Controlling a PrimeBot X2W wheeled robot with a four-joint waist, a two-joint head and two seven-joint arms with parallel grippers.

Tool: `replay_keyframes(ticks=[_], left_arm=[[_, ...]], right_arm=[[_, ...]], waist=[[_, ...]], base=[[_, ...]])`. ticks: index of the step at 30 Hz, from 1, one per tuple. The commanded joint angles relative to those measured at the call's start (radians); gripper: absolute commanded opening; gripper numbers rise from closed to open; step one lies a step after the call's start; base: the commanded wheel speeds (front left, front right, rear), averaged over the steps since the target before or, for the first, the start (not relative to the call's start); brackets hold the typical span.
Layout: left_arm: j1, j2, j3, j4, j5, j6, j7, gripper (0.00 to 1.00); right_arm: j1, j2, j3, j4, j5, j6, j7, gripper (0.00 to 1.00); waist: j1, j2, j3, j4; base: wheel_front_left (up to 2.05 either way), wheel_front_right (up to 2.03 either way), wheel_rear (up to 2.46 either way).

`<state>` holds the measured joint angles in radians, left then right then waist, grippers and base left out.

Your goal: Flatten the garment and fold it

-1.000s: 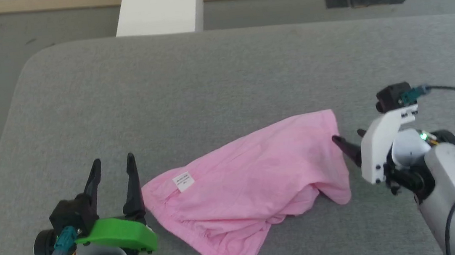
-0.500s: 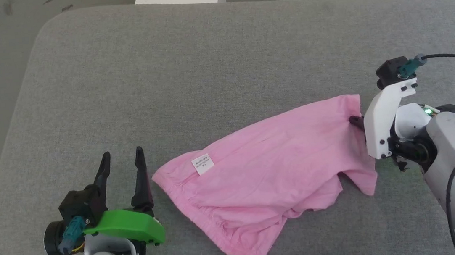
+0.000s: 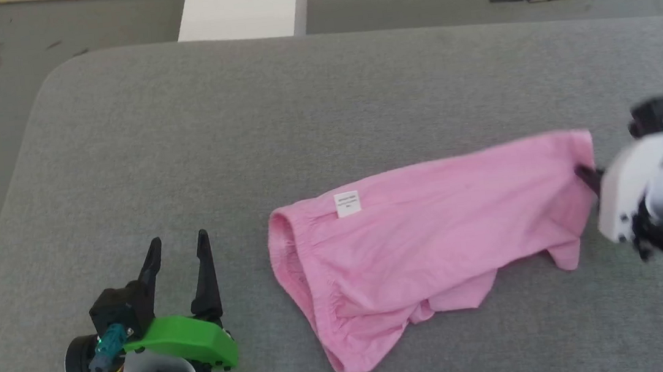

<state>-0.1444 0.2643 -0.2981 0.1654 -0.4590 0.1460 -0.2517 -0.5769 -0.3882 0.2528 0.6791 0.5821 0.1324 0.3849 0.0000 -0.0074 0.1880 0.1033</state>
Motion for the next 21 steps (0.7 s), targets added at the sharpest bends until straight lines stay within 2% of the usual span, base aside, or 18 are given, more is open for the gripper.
replay_keyframes(ticks=[1, 6, 12, 13, 14, 15, 21], left_arm=[[0.008, 0.006, 0.0, 0.004, -0.002, -0.004, 0.001, 1.0], [0.012, 0.014, -0.004, 0.008, -0.005, -0.002, 0.018, 1.0], [0.013, 0.022, -0.013, 0.002, -0.006, 0.001, 0.04, 1.0], [0.014, 0.023, -0.015, 0.002, -0.007, -0.001, 0.044, 1.0], [0.014, 0.024, -0.017, 0.002, -0.008, -0.002, 0.047, 1.0], [0.015, 0.026, -0.022, 0.004, -0.007, -0.004, 0.051, 1.0], [0.001, 0.024, -0.056, 0.005, -0.009, -0.025, 0.088, 1.0]], right_arm=[[0.044, -0.008, -0.02, -0.005, 0.003, -0.002, -0.007, 0.0], [0.143, -0.009, -0.107, -0.001, -0.011, -0.002, -0.018, 0.0], [0.214, 0.032, -0.176, 0.004, -0.039, -0.002, -0.05, 0.0], [0.217, 0.041, -0.183, 0.003, -0.044, -0.002, -0.059, 0.07], [0.221, 0.049, -0.187, 0.002, -0.05, -0.002, -0.067, 0.42], [0.226, 0.057, -0.193, -0.001, -0.058, -0.002, -0.084, 1.0], [0.265, 0.086, -0.24, -0.04, -0.115, -0.002, -0.218, 1.0]], waist=[[0.0, 0.0074, -0.015, -0.02], [0.0, 0.0074, -0.027, -0.044], [0.0, 0.0074, -0.031, -0.063], [0.0, 0.0074, -0.032, -0.066], [0.0, 0.0074, -0.036, -0.067], [0.0, 0.0074, -0.043, -0.069], [0.0, 0.0074, -0.086, -0.068]], base=[[0.0, 0.0, 0.0], [0.0, 0.0, 0.0], [0.0, 0.0, 0.0], [0.0, 0.0, 0.0], [0.0, 0.0, 0.0], [0.0, 0.0, 0.0], [0.0, 0.0, 0.0]])
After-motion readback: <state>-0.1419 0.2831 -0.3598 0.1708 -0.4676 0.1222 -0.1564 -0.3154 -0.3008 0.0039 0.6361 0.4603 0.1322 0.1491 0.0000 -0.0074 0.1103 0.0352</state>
